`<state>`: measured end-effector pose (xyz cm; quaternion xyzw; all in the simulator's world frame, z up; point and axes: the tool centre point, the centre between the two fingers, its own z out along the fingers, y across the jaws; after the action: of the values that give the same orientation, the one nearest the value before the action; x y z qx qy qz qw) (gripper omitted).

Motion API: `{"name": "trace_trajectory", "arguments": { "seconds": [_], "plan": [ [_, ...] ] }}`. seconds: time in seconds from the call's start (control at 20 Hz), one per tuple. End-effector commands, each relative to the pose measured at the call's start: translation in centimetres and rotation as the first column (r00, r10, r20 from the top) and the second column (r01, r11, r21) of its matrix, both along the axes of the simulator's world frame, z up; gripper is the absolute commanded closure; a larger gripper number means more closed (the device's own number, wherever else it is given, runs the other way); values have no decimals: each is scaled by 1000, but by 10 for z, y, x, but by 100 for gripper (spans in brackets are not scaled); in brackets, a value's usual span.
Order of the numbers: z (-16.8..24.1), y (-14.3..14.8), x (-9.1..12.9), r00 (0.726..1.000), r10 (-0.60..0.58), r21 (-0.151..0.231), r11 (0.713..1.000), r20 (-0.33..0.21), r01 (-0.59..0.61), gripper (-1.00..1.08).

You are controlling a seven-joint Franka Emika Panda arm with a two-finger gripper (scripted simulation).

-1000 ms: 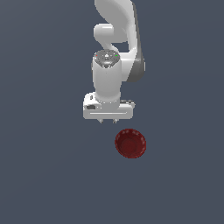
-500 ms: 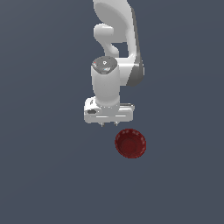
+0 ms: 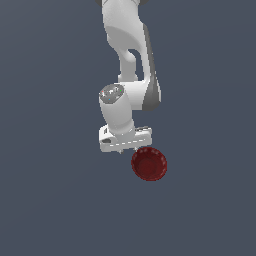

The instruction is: Pick up the object and move it to a goal position.

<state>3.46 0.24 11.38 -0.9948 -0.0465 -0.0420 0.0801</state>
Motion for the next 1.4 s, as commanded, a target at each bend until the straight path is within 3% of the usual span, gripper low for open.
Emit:
{"name": "trace_trajectory", "arguments": {
  "seconds": [0.0, 0.35, 0.65, 1.0, 1.35],
  "plan": [
    [-14, 4, 5, 1000, 11, 50, 999, 20, -12, -20],
    [-39, 13, 20, 995, 8, 194, 981, 100, -28, -20],
    [-45, 14, 32, 987, -19, 277, 960, 161, -26, -20],
    [-45, 13, 40, 979, -45, 324, 946, 199, -22, -20],
    [-48, 14, 41, 979, -47, 325, 945, 200, -21, -20]
  ]
}}
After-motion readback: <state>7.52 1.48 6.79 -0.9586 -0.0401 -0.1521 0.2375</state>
